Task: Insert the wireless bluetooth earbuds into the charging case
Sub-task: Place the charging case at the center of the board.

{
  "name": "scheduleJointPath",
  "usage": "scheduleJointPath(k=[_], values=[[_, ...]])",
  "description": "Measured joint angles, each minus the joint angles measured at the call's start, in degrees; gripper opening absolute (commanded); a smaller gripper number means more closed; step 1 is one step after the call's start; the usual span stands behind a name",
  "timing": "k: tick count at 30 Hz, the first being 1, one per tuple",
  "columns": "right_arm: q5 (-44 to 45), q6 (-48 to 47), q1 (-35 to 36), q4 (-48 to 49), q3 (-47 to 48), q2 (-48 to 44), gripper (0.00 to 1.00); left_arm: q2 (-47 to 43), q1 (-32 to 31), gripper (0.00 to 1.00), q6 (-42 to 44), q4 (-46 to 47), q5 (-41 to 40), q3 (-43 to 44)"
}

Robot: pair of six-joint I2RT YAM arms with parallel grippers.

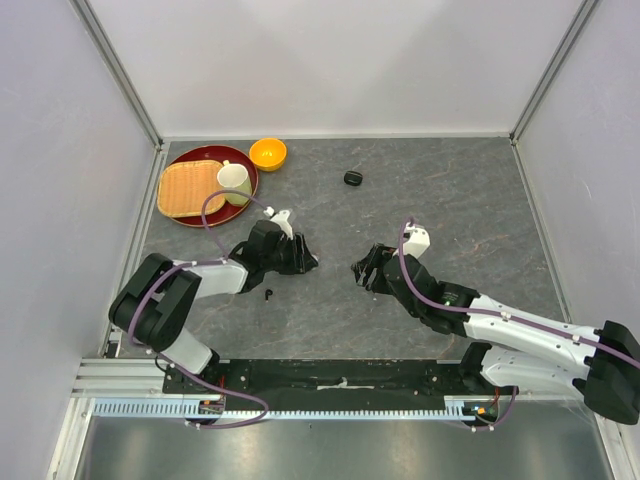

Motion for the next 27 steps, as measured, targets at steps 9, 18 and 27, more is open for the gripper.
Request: scheduleJointPath(k=[9, 18, 27], values=[[0.0, -1.6, 0.0, 0.1, 0.0, -0.7, 0.76, -8.6, 0.0, 0.58, 0.5, -3.2, -5.8, -3.3], [2.4, -9.0, 0.0, 0.1, 0.3, -0.7, 0.82, -21.8, 0.0, 0.59, 2.0, -6.0, -13.4, -6.7], [9.2, -25.3, -3.2, 1.5, 6.1, 2.0, 0.95, -38.1, 0.0, 0.77, 2.9, -2.1, -20.3, -16.3]])
